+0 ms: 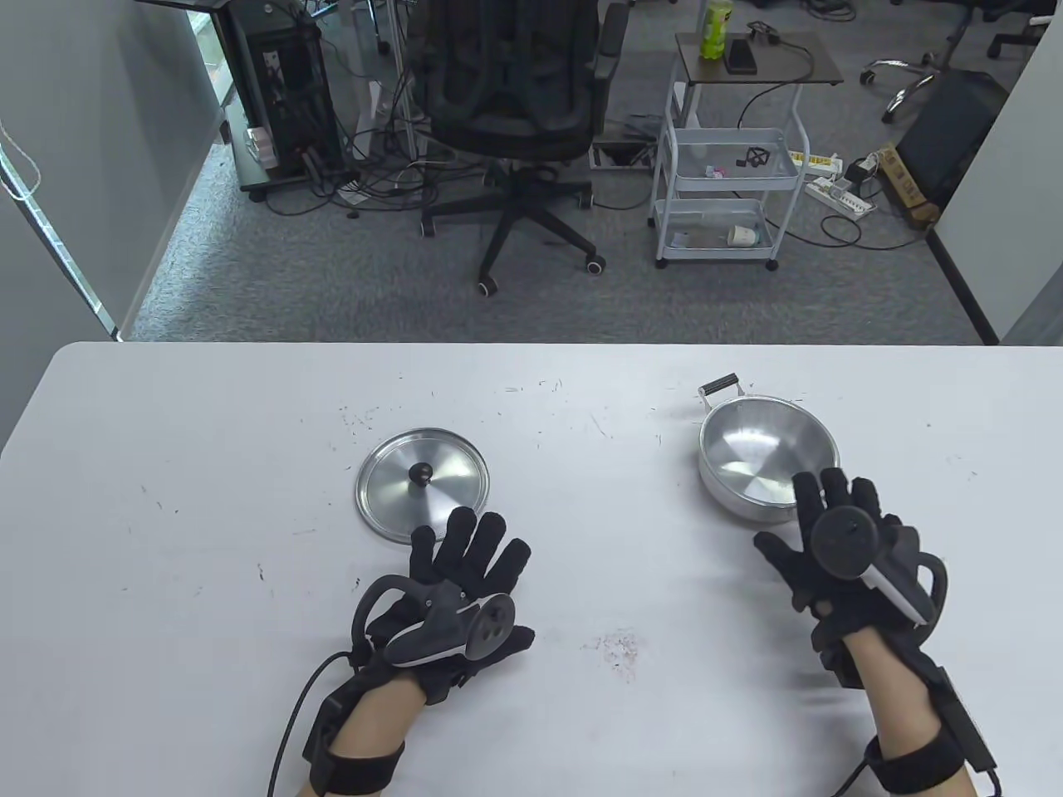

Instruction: Cover the pot

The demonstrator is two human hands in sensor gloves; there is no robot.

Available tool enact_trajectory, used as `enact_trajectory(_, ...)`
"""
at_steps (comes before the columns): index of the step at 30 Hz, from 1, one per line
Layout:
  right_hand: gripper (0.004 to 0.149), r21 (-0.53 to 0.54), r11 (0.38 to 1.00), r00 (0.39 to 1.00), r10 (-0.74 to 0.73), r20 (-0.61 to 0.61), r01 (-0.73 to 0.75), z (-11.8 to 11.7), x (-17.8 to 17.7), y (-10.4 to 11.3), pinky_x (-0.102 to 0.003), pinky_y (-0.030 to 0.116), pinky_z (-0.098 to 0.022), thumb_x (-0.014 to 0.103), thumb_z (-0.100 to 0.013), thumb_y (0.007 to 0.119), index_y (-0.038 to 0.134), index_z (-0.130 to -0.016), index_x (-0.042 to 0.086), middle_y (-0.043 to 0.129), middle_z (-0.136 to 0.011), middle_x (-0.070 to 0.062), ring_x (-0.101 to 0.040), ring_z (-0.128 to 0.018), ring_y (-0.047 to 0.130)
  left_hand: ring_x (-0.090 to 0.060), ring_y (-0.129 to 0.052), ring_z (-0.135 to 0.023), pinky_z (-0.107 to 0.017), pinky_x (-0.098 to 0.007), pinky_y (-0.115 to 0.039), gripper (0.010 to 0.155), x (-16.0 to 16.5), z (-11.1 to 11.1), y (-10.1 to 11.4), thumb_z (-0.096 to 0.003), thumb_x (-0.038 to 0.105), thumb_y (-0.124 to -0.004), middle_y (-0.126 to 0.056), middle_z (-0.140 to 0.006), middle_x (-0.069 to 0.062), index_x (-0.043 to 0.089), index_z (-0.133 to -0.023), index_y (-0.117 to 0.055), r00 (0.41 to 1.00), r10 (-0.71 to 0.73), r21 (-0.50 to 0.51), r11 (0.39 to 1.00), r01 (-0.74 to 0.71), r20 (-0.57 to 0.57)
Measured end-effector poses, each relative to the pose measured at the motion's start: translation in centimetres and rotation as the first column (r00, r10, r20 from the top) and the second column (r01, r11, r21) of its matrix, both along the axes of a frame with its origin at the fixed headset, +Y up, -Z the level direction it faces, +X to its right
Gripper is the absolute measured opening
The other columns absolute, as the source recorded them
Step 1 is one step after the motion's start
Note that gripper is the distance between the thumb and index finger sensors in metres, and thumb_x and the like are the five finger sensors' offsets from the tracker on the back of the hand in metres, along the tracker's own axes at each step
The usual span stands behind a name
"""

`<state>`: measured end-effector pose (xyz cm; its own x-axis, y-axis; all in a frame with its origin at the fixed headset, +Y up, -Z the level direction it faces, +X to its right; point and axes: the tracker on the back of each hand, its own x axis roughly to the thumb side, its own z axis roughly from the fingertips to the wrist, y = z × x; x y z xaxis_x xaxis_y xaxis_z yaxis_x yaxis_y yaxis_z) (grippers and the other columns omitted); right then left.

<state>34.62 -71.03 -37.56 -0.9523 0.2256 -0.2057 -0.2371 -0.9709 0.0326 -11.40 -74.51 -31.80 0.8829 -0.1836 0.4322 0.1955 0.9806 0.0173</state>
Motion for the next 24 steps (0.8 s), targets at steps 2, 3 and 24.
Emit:
enact_trajectory(2,0.092,-0.047,0.994,0.991,-0.095,0.099,0.1,-1.4,2.1,0.2,-0.066,0.062,-0.063,0.074,-0.034,0.069,0.048,-0.107,0.023,0.05,-0.113,-0.015,-0.046,-0.101,0.058,-0.047,-0.022,-0.116,-0.076,-0.075,-0.036,0.1,0.0,0.0,-0.2,-0.0346,0.085,-0.05,-0.017,-0.125,-0.008,0.036,-0.118,-0.027,1.0,-0.004,-0.006,1.0,0.004,0.0)
enact_trajectory(3,0.092,-0.065,0.986,0.978,-0.143,0.153,0.154,-2.1,3.0,0.1,-0.063,0.066,-0.061,0.074,-0.034,0.069,0.05,-0.106,0.019,0.055,-0.111,-0.016,-0.045,-0.097,0.065,-0.047,-0.022,-0.116,-0.076,-0.075,-0.036,0.1,0.1,0.0,-0.2,-0.0346,0.085,-0.05,-0.017,-0.125,-0.009,0.036,-0.118,-0.027,1.0,-0.006,-0.008,1.0,0.006,0.002)
enact_trajectory(24,0.027,-0.173,0.858,0.833,-0.39,0.392,0.484,-6.2,5.0,-3.2,-0.019,0.089,-0.001,0.043,-0.043,0.077,0.091,-0.063,0.032,0.101,-0.037,0.012,-0.002,-0.007,0.101,-0.047,-0.024,-0.115,-0.076,-0.075,-0.037,0.098,-0.4,-0.1,-0.1,-0.0356,0.084,-0.051,-0.022,-0.126,-0.009,0.035,-0.119,-0.033,1.0,-0.003,-0.014,1.0,0.003,-0.016)
